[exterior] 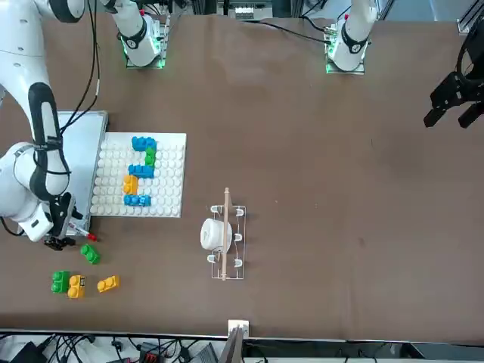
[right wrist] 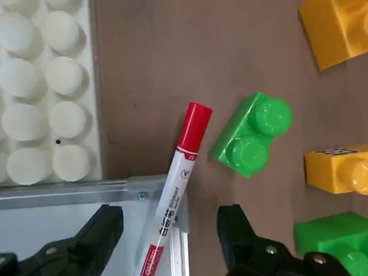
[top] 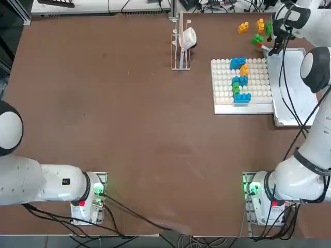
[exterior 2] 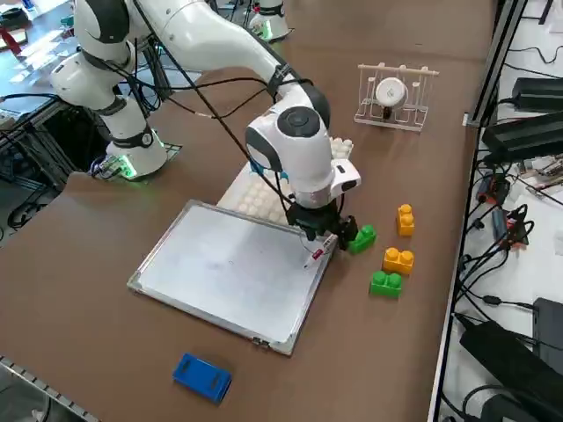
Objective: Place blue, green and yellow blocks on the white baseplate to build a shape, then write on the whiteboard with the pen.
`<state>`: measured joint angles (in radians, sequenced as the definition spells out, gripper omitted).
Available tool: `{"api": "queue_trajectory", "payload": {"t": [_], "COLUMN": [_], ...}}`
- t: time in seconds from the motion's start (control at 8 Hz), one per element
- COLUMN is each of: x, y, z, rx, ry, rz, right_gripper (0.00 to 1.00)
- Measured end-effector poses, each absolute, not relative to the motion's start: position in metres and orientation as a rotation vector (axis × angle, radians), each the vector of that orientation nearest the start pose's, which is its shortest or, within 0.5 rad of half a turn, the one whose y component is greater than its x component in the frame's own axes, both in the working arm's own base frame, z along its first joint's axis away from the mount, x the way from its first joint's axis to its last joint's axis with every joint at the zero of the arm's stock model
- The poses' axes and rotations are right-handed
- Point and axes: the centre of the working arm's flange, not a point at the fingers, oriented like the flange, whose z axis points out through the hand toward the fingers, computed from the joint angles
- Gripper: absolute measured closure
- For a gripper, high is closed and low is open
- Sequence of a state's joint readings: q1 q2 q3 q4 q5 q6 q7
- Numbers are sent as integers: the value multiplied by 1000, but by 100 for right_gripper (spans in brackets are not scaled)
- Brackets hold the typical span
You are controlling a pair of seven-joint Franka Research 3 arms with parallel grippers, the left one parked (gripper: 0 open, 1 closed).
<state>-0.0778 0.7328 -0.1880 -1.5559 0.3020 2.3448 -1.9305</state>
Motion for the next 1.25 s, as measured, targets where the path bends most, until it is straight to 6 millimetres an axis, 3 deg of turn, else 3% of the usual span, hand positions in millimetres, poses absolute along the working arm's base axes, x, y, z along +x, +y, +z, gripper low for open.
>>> {"api": "queue_trajectory", "payload": {"t": [0.88, 1.12, 1.25], "x": [695, 695, 695], "y": [-152, -150, -150], "z": [223, 222, 223], "rx": [-2281, -2276, -2271], "ry": [-2155, -2157, -2156], "rz": [-219, -221, -219], "right_gripper": [2, 18, 37]}}
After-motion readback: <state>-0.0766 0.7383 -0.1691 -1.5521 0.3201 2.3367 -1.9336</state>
